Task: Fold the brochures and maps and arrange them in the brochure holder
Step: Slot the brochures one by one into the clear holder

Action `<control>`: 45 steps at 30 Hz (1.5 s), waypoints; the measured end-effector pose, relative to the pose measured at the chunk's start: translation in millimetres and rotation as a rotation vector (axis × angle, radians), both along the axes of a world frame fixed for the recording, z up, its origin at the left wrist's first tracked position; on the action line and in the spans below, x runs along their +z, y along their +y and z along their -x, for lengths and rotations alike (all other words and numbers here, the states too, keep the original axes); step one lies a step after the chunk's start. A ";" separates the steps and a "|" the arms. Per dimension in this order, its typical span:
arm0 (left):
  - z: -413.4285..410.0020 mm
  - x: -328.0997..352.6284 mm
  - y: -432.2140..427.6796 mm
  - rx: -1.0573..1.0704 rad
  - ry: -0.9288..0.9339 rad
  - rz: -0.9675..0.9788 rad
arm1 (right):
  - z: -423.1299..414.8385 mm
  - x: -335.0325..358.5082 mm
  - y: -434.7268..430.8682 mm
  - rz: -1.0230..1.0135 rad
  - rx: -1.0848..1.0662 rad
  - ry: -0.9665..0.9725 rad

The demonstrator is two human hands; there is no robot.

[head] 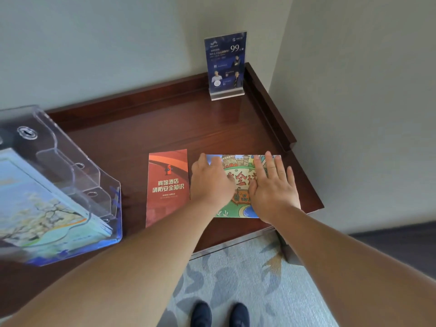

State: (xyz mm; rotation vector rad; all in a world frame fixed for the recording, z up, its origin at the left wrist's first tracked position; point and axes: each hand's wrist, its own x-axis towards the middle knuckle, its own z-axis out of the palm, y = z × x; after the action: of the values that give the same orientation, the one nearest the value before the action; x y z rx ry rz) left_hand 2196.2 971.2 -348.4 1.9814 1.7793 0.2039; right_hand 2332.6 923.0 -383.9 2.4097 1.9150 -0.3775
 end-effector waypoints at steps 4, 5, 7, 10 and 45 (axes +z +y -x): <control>-10.3 14.1 20.9 0.366 -0.252 0.127 | -0.7 1.4 3.5 0.034 -0.010 0.021; -11.0 16.3 25.2 0.459 -0.348 0.171 | -2.0 3.6 4.4 0.046 -0.006 0.039; -8.3 18.0 31.2 0.575 -0.475 0.245 | -5.5 10.7 5.0 0.058 -0.006 0.112; 0.6 25.8 21.4 0.584 -0.541 0.333 | -9.5 29.4 0.8 0.041 -0.081 0.316; 394.3 206.1 -75.5 0.389 -1.152 -0.179 | 324.4 301.3 -0.1 -0.477 0.555 0.124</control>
State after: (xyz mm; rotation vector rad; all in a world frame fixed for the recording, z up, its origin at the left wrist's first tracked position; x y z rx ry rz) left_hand 1801.9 895.7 -142.3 1.1063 1.2971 1.3441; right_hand 2008.2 922.8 -82.6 1.9522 2.8761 -0.0399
